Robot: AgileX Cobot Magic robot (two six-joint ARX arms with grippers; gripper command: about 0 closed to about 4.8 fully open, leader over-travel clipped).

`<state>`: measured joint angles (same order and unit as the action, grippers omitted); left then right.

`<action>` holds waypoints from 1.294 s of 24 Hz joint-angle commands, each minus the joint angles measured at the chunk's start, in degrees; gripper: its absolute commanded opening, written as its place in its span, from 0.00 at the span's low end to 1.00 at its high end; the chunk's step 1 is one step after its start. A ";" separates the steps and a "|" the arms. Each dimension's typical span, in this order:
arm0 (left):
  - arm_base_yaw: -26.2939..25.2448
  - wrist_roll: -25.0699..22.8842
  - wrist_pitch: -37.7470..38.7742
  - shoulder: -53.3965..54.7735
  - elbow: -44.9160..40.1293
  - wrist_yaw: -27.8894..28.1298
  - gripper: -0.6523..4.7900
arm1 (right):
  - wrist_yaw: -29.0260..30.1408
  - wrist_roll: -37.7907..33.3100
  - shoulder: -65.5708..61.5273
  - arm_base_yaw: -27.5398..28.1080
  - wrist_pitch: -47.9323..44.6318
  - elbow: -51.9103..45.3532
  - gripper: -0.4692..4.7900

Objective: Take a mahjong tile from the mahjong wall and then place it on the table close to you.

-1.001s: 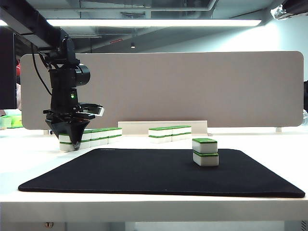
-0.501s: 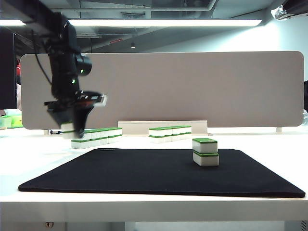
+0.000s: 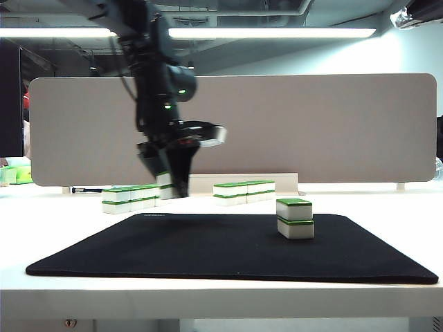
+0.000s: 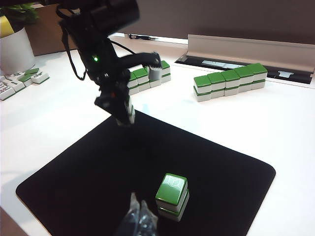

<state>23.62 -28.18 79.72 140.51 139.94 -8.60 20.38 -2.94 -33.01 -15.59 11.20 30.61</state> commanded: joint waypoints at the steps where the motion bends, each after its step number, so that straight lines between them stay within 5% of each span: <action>1: 3.52 -3.08 0.02 -0.39 0.13 0.87 0.34 | -0.13 0.15 0.07 -0.02 -1.18 0.37 0.09; 11: 14.43 -9.46 -0.50 0.13 -2.12 1.31 0.34 | -1.36 0.15 0.07 -0.02 -1.20 0.37 0.09; 31: 18.53 -9.27 -1.64 2.23 -3.91 -1.73 0.34 | -1.38 0.15 0.09 0.00 -1.18 0.37 0.09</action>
<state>42.00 -37.50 78.30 142.47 135.85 -9.72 19.09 -2.92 -32.99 -15.59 10.98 30.61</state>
